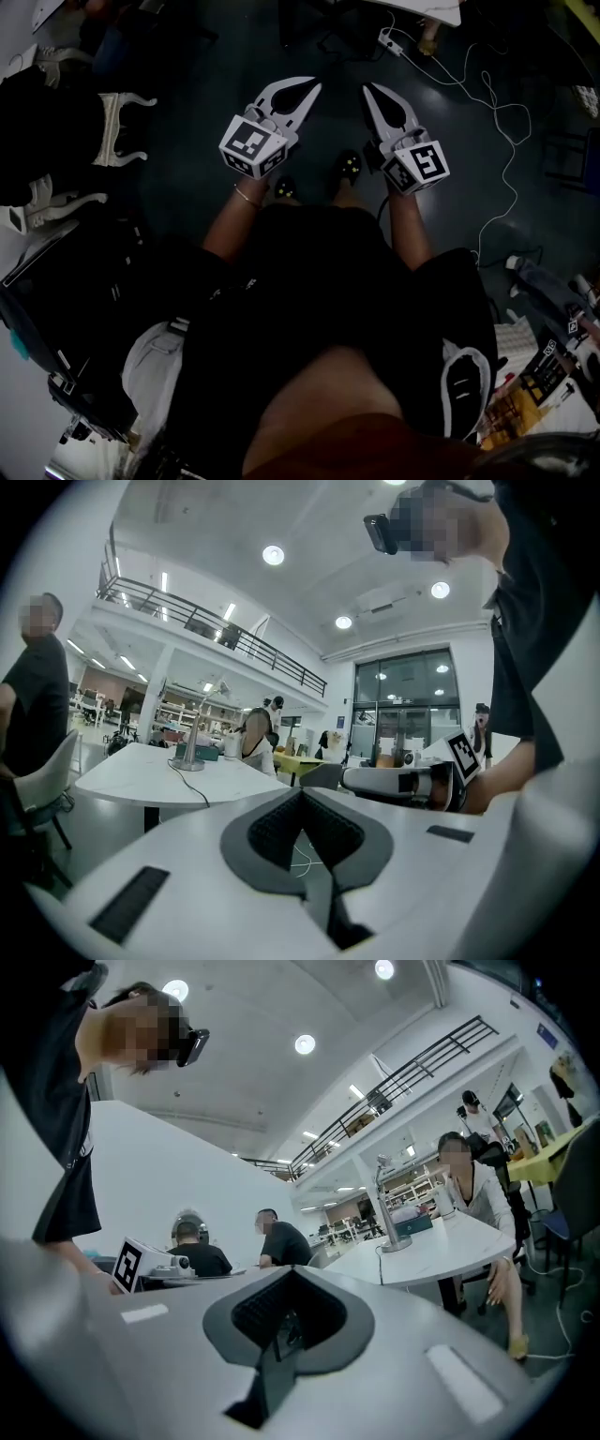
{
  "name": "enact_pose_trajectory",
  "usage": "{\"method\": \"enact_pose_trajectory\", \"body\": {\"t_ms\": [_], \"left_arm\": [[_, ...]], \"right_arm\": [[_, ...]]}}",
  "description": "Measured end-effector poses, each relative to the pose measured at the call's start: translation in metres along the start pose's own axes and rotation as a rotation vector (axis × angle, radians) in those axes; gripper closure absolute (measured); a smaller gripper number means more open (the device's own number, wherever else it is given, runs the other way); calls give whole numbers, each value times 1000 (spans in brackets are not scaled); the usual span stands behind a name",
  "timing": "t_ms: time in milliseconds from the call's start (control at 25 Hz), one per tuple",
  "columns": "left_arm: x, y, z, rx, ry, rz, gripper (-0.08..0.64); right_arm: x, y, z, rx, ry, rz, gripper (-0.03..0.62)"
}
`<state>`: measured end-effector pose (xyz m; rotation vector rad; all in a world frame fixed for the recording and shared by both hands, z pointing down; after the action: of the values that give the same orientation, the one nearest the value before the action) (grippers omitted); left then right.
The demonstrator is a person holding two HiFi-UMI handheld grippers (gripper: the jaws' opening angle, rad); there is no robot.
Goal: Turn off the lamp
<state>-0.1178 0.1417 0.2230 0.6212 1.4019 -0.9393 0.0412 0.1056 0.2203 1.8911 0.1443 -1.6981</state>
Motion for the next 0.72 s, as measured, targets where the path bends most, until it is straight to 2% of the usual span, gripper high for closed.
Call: {"method": "enact_pose_trajectory", "body": {"t_ms": [520, 720], "left_arm": [[-2, 10, -81, -96, 28, 36, 554], [1, 22, -99, -87, 5, 52, 554]], "right_arm": [[-20, -96, -11, -67, 46, -63, 592], [-19, -116, -23, -64, 59, -43, 592]]}}
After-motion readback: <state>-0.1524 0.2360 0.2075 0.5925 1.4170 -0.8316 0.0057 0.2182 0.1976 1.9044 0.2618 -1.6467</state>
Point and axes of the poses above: the fingertips, and each gripper's own axes: z forward along the fingers, y to its right, x out of its top, the point moved 6 cm from there along -z, backward along the fingers, and after that the axes turned 2 degrees about z, right-handed, at the moved point
